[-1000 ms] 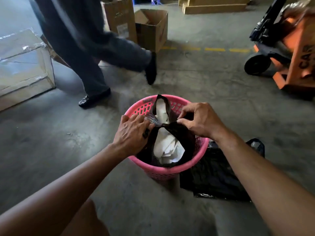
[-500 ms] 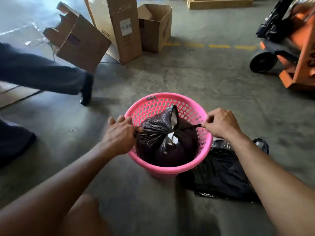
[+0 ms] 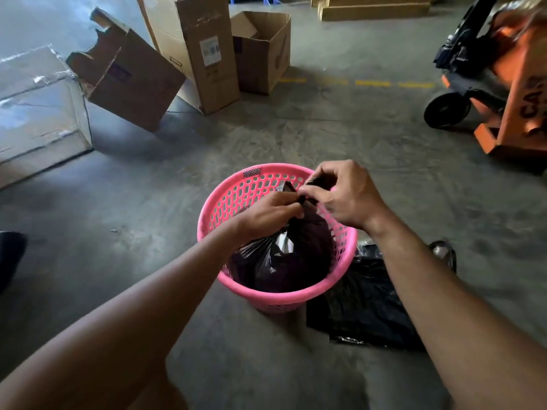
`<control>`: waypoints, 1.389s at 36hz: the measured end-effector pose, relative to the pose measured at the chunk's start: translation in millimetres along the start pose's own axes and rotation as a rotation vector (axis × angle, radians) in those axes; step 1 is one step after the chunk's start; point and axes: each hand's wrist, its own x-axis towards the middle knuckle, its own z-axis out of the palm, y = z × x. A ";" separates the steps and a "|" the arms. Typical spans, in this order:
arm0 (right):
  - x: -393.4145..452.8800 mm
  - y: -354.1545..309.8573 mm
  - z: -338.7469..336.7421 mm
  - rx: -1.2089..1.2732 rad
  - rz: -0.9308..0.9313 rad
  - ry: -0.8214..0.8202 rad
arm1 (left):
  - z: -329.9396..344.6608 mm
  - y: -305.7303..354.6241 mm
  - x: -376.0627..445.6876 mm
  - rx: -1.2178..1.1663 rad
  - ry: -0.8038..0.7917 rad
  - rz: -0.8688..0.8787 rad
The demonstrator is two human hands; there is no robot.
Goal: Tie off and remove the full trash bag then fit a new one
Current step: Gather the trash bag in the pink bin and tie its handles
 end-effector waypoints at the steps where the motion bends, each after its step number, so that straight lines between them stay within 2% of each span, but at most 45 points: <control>1: 0.4 -6.0 4.3 0.001 -0.027 0.004 | 0.6 -0.3 2.5 0.105 -0.024 0.001; 3: 1.2 -13.3 8.0 0.031 -0.056 0.001 | -1.7 -4.5 7.2 0.211 -0.017 0.020; 6: 2.8 -6.0 1.7 0.166 0.024 -0.046 | -9.5 -7.9 8.8 0.102 -0.011 0.005; 10: -7.6 11.0 10.0 0.038 0.065 -0.317 | -11.9 -9.8 6.9 0.029 -0.043 -0.003; 12: -13.0 10.5 21.0 0.023 0.042 -0.390 | -10.6 -8.8 6.8 -0.007 -0.045 -0.009; 17: -3.6 18.7 15.4 -0.101 -0.001 -0.208 | -19.0 -8.4 2.7 -0.187 -0.088 -0.080; 20: -2.8 29.1 6.6 -0.134 0.014 -0.189 | -27.3 -18.3 1.4 -0.327 -0.064 -0.167; 23: -5.3 36.4 3.7 -0.142 0.036 -0.160 | -28.3 -25.6 2.5 -0.369 -0.037 -0.289; 30: -22.2 39.9 31.6 -0.117 0.090 -0.328 | -17.7 -30.7 7.8 -0.657 0.063 -0.491; 33: -28.5 40.9 45.3 -0.122 0.127 -0.319 | -16.7 -24.7 6.8 -0.660 0.081 -0.470; 37: -31.1 41.4 44.4 -0.144 0.128 -0.309 | -23.4 -3.3 -1.1 -0.376 0.048 -0.282; 38: -29.6 41.9 43.0 -0.124 0.129 -0.299 | -27.1 -0.1 -0.9 -0.212 -0.005 -0.213; 41: -25.6 42.8 41.3 -0.111 0.134 -0.275 | -37.9 10.8 -1.2 0.502 -0.200 -0.020; 43: -25.7 41.5 43.7 -0.097 0.136 -0.269 | -38.3 20.8 -0.5 0.795 -0.269 0.025; 46: -26.1 39.4 48.8 -0.069 0.140 -0.250 | -37.8 32.7 3.9 1.043 -0.236 0.109; 50: -23.4 36.8 44.5 -0.008 0.148 -0.198 | -38.4 39.0 6.0 1.165 -0.168 0.145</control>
